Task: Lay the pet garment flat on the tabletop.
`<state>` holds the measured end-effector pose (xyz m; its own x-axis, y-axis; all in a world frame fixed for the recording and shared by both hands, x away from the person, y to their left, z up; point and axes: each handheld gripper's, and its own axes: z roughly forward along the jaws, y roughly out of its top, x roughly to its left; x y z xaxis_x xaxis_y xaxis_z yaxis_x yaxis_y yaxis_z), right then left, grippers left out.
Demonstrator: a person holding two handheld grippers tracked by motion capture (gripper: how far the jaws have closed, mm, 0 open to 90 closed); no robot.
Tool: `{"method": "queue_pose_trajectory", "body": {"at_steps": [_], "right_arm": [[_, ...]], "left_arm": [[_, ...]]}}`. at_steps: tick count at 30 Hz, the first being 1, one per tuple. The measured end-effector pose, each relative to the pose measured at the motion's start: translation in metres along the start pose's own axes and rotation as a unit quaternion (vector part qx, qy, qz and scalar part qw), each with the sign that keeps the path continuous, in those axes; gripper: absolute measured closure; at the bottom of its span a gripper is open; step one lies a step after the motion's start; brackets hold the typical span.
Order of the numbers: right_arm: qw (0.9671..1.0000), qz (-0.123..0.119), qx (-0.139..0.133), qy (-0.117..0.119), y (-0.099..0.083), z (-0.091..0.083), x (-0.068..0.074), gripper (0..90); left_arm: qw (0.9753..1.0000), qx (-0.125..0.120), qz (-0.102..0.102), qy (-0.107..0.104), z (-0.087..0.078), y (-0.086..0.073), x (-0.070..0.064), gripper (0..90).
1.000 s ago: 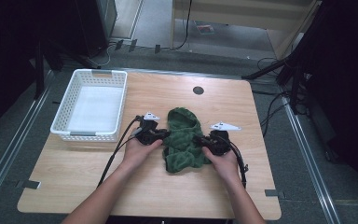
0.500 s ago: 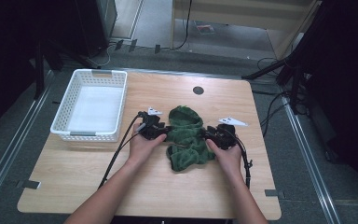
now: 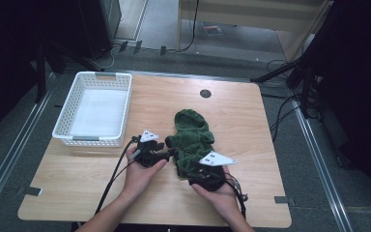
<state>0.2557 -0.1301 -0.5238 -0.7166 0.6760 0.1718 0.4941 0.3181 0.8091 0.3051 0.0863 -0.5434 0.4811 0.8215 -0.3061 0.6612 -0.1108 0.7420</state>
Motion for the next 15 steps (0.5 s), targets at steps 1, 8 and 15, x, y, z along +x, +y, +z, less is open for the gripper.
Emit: {"method": "queue_pose_trajectory", "body": {"at_steps": [1,8,15], "right_arm": [[0.9999,-0.001,0.009,-0.006,-0.002,0.006,0.004,47.8],[0.9976,-0.020,0.031,-0.059,-0.009,0.021,0.009,82.5],[0.9965,0.025,-0.072,-0.033,0.013,-0.029,-0.007,86.0]], "left_arm": [[1.0000,0.005,0.000,-0.001,0.002,-0.001,-0.001,46.4],[1.0000,-0.001,0.001,-0.006,0.004,-0.001,-0.001,50.0],[0.9994,-0.005,0.028,0.018,0.005,0.000,-0.009,46.5]]}}
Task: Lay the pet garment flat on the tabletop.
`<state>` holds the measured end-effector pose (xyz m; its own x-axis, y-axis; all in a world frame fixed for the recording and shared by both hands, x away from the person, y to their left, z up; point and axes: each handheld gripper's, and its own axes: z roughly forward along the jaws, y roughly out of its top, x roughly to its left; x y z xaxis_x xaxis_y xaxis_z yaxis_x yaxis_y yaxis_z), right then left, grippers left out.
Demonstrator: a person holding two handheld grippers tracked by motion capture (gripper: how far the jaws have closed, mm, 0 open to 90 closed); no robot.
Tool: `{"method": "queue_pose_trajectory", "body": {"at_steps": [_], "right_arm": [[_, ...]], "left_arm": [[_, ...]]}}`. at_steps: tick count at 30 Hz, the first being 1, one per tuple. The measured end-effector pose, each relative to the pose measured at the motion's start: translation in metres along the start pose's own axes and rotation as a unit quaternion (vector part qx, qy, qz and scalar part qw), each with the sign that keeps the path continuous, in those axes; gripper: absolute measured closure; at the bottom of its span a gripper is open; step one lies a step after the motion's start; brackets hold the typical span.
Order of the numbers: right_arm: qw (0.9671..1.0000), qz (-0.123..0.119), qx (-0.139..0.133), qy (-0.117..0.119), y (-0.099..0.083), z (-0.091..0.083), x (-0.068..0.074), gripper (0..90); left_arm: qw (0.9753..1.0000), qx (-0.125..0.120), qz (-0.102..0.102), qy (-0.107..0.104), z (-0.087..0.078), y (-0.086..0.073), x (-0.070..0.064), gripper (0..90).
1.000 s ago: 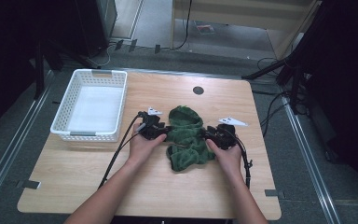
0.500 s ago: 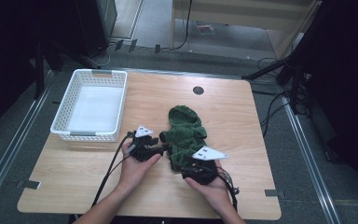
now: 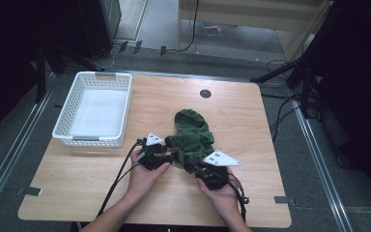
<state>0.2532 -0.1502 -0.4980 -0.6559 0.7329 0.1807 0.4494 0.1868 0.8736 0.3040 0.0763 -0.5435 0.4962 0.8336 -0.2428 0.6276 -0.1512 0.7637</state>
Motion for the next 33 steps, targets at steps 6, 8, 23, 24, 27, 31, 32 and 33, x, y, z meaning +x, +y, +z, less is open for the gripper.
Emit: {"method": "queue_pose_trajectory", "body": {"at_steps": [6,8,23,24,27,31,32,33], "right_arm": [[0.9869,0.132,-0.094,0.001,0.015,-0.049,-0.053,85.0],[0.9796,0.182,-0.086,-0.006,0.008,-0.053,-0.075,85.0],[0.9756,0.206,-0.073,-0.027,-0.003,-0.046,-0.098,85.0],[0.9756,0.205,-0.074,-0.026,-0.003,-0.046,-0.098,84.9],[0.9763,0.202,-0.073,-0.027,-0.003,-0.045,-0.097,84.9],[0.9779,0.194,-0.070,-0.032,-0.003,-0.044,-0.095,84.9],[0.9783,0.193,-0.069,-0.033,-0.003,-0.044,-0.094,84.8],[0.9787,0.190,-0.070,-0.035,-0.003,-0.044,-0.094,84.8]], "left_arm": [[0.9998,0.005,0.020,-0.006,0.004,-0.001,-0.011,45.4],[0.9995,0.008,0.027,-0.017,0.005,-0.002,-0.016,45.2],[0.9975,-0.022,0.056,-0.037,0.002,-0.005,-0.045,30.4],[0.9973,-0.017,0.063,-0.033,0.004,-0.006,-0.047,30.9],[0.9968,0.003,0.079,-0.016,0.009,-0.008,-0.052,34.5],[0.9952,0.026,0.094,-0.011,0.014,-0.006,-0.055,46.5],[0.9946,0.032,0.099,-0.008,0.015,-0.006,-0.056,49.6],[0.9941,0.035,0.102,-0.008,0.016,-0.006,-0.057,53.3]]}}
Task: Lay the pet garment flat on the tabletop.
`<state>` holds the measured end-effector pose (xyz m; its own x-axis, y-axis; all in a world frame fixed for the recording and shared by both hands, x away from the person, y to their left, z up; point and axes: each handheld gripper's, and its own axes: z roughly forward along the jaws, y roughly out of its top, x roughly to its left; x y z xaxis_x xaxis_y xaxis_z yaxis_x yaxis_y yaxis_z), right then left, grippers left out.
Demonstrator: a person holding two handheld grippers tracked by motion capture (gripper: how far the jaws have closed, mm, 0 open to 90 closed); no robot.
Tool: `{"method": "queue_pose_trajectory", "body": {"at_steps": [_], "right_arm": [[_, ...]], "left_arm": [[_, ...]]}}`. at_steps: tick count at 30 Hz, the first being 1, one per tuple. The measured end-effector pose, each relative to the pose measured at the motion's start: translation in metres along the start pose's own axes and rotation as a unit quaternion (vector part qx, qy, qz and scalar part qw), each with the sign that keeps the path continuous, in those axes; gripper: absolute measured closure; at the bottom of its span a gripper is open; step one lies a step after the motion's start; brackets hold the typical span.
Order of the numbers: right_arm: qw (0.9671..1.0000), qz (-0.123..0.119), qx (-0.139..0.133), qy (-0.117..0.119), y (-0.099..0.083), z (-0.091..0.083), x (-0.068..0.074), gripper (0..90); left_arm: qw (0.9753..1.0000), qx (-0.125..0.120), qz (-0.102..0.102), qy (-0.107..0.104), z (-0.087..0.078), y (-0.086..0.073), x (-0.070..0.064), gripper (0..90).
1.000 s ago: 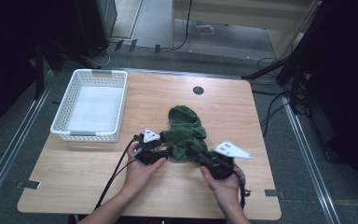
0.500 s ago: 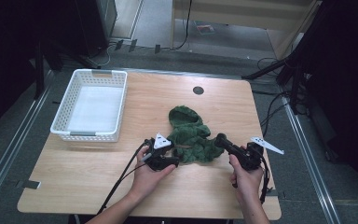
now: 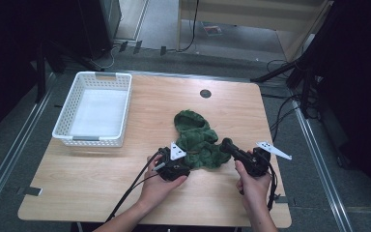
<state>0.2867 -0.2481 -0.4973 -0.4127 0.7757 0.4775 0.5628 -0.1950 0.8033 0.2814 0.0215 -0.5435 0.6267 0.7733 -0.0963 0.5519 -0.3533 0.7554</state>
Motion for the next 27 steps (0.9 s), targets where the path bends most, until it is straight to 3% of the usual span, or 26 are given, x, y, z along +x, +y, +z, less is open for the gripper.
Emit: {"method": "queue_pose_trajectory", "body": {"at_steps": [3,5,9,13,14,15,17,18,19,20,21,23,24,26,27], "right_arm": [[0.9999,-0.011,-0.001,-0.006,0.000,0.000,0.001,84.9],[0.9997,-0.022,-0.001,-0.014,0.001,-0.002,0.002,84.9],[0.9990,-0.037,-0.009,-0.023,0.003,-0.009,0.000,85.1],[0.9990,-0.031,-0.011,-0.030,0.004,-0.019,-0.004,85.4],[0.9990,-0.031,-0.011,-0.030,0.004,-0.019,-0.004,85.4],[0.9992,-0.026,-0.006,-0.029,0.001,-0.024,-0.006,85.5],[0.9992,-0.025,0.000,-0.030,-0.001,-0.026,-0.005,85.5],[0.9987,-0.033,0.018,-0.035,-0.009,-0.030,-0.004,85.6],[0.9984,-0.033,0.027,-0.036,-0.012,-0.031,-0.003,85.6],[0.9984,-0.033,0.027,-0.036,-0.012,-0.031,-0.003,85.6],[0.9969,-0.037,0.052,-0.045,-0.023,-0.032,-0.002,85.8],[0.9943,-0.035,0.083,-0.056,-0.036,-0.031,-0.005,86.0],[0.9926,-0.032,0.099,-0.062,-0.042,-0.030,-0.008,86.1],[0.9892,-0.023,0.124,-0.075,-0.055,-0.028,-0.013,86.1],[0.9882,-0.024,0.129,-0.079,-0.059,-0.028,-0.016,85.5]], "left_arm": [[0.9997,0.008,0.020,-0.009,0.000,-0.001,-0.001,74.6],[0.9996,0.008,0.021,-0.017,-0.002,-0.001,0.003,80.7],[0.9990,0.011,0.006,-0.044,-0.014,-0.004,0.020,84.5],[0.9983,0.004,0.010,-0.058,-0.041,-0.012,0.041,85.0],[0.9983,0.004,0.010,-0.058,-0.041,-0.012,0.041,85.0],[0.9980,-0.005,0.008,-0.063,-0.059,-0.018,0.053,85.0],[0.9977,-0.011,0.005,-0.066,-0.067,-0.022,0.058,85.0],[0.9961,-0.012,0.003,-0.088,-0.082,-0.031,0.065,85.0],[0.9950,-0.004,0.000,-0.099,-0.086,-0.036,0.067,85.0],[0.9950,-0.004,0.000,-0.099,-0.086,-0.036,0.067,84.9],[0.9905,0.022,-0.009,-0.135,-0.089,-0.049,0.067,84.9],[0.9902,0.051,0.018,-0.129,-0.087,-0.061,0.063,84.9],[0.9894,0.054,0.021,-0.133,-0.085,-0.065,0.063,84.9],[0.9878,0.047,0.003,-0.148,-0.085,-0.066,0.065,84.5],[0.9878,0.044,0.007,-0.149,-0.084,-0.065,0.065,83.3]]}}
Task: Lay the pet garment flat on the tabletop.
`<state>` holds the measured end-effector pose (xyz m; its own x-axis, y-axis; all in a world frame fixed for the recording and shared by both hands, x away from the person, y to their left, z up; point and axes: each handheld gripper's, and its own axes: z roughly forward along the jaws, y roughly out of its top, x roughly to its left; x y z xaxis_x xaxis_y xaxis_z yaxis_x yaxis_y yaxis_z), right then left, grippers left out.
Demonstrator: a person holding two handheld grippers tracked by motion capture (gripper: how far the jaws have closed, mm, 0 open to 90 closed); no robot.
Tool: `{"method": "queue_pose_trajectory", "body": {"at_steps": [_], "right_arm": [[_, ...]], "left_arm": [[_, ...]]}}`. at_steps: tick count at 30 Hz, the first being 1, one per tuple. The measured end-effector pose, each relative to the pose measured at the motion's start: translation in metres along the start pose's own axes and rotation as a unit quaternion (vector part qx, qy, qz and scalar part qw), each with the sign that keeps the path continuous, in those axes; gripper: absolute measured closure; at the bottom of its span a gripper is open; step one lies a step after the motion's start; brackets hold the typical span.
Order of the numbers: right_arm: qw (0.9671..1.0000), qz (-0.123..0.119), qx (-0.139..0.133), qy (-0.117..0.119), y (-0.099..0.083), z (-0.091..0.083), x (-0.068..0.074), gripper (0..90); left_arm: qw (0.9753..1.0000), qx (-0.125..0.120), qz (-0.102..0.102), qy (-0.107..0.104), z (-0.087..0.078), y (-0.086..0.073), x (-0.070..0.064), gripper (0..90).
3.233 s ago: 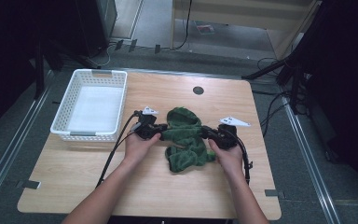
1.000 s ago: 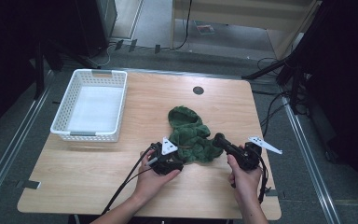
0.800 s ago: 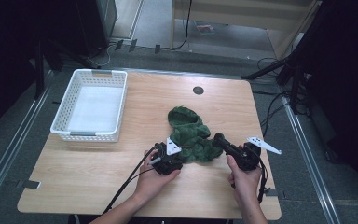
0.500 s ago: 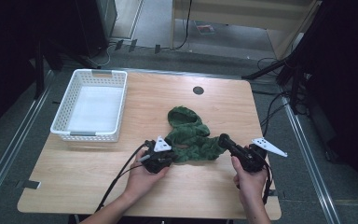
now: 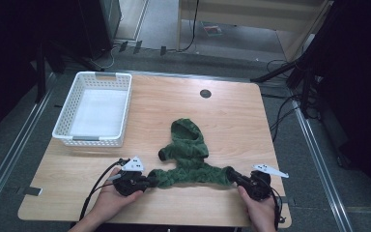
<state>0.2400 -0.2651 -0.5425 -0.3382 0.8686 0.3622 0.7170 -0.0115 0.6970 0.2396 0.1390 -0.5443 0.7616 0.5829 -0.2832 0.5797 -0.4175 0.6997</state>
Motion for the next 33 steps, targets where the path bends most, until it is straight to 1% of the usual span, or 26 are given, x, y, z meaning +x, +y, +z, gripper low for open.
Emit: {"method": "queue_pose_trajectory", "body": {"at_steps": [1,2,4,6,7,10,11,12,13,14,15,16,17,18,19,20,21,22,23,24,25,26,27,29,30,33], "right_arm": [[1.0000,0.000,0.004,0.001,-0.003,0.001,-0.001,82.6],[0.9999,-0.003,0.003,0.010,-0.004,0.001,-0.001,73.4],[0.9997,-0.014,-0.007,0.020,-0.002,-0.003,0.000,55.4],[0.9988,-0.021,-0.027,0.037,0.004,-0.011,0.001,45.7],[0.9982,-0.023,-0.039,0.040,0.008,-0.017,0.001,43.5],[0.9956,-0.040,-0.078,0.035,0.025,-0.033,0.006,43.1],[0.9950,-0.048,-0.083,0.026,0.031,-0.037,0.010,43.4],[0.9950,-0.048,-0.083,0.026,0.031,-0.037,0.010,43.4],[0.9920,-0.076,-0.100,0.016,0.043,-0.042,0.023,44.4],[0.9909,-0.080,-0.107,0.015,0.047,-0.043,0.028,46.6],[0.9901,-0.081,-0.112,0.022,0.051,-0.042,0.034,51.5],[0.9901,-0.081,-0.112,0.022,0.051,-0.042,0.034,51.5],[0.9888,-0.093,-0.110,0.040,0.055,-0.033,0.052,67.3],[0.9888,-0.093,-0.110,0.040,0.055,-0.033,0.052,67.3],[0.9876,-0.100,-0.098,0.071,0.054,-0.015,0.067,77.0],[0.9877,-0.105,-0.084,0.081,0.053,-0.006,0.074,79.2],[0.9877,-0.105,-0.084,0.081,0.053,-0.006,0.074,79.2],[0.9857,-0.134,-0.046,0.092,0.046,0.021,0.094,82.6],[0.9843,-0.147,-0.034,0.091,0.043,0.030,0.101,82.7],[0.9820,-0.166,-0.020,0.087,0.040,0.041,0.108,82.5],[0.9809,-0.178,-0.008,0.079,0.037,0.050,0.114,81.7],[0.9812,-0.178,0.000,0.075,0.036,0.058,0.116,80.2],[0.9815,-0.177,0.007,0.073,0.035,0.064,0.117,78.2],[0.9821,-0.183,0.003,0.044,0.033,0.069,0.115,76.1],[0.9836,-0.174,0.001,0.048,0.033,0.070,0.112,74.3],[0.9836,-0.171,-0.020,0.054,0.030,0.064,0.106,68.5]], "left_arm": [[1.0000,-0.001,0.002,-0.006,0.001,0.000,0.000,80.3],[0.9999,-0.009,0.000,-0.011,0.001,0.000,0.000,72.6],[0.9997,-0.023,0.003,-0.013,0.001,0.000,-0.002,47.2],[0.9991,-0.037,-0.001,-0.022,-0.004,0.001,-0.001,35.9],[0.9986,-0.044,-0.005,-0.029,-0.007,0.003,0.002,32.2],[0.9956,-0.085,-0.020,-0.033,-0.021,0.010,0.010,30.9],[0.9942,-0.099,-0.029,-0.030,-0.024,0.015,0.012,31.4],[0.9942,-0.099,-0.029,-0.030,-0.024,0.015,0.012,32.1],[0.9907,-0.125,-0.048,-0.024,-0.030,0.025,0.017,32.7],[0.9895,-0.133,-0.055,-0.014,-0.031,0.032,0.020,33.7],[0.9886,-0.135,-0.064,0.012,-0.029,0.041,0.022,36.9],[0.9886,-0.135,-0.064,0.012,-0.029,0.041,0.022,40.1],[0.9868,-0.135,-0.075,0.046,-0.022,0.055,0.027,43.0],[0.9868,-0.135,-0.075,0.046,-0.022,0.055,0.027,46.4],[0.9849,-0.135,-0.093,0.057,-0.007,0.071,0.035,50.9],[0.9843,-0.133,-0.098,0.062,0.002,0.079,0.038,54.3],[0.9843,-0.133,-0.098,0.062,0.002,0.079,0.038,59.1],[0.9851,-0.121,-0.093,0.078,0.021,0.095,0.045,61.9],[0.9856,-0.108,-0.088,0.096,0.031,0.103,0.049,62.7],[0.9854,-0.095,-0.085,0.113,0.040,0.109,0.053,62.5],[0.9854,-0.095,-0.085,0.113,0.040,0.109,0.053,60.3],[0.9786,-0.084,-0.098,0.160,0.054,0.119,0.063,52.3],[0.9746,-0.086,-0.108,0.176,0.057,0.123,0.069,45.9],[0.9689,-0.101,-0.126,0.187,0.060,0.127,0.078,40.1],[0.9674,-0.101,-0.127,0.194,0.062,0.128,0.082,36.2],[0.9699,-0.087,-0.121,0.193,0.073,0.133,0.088,28.9]]}}
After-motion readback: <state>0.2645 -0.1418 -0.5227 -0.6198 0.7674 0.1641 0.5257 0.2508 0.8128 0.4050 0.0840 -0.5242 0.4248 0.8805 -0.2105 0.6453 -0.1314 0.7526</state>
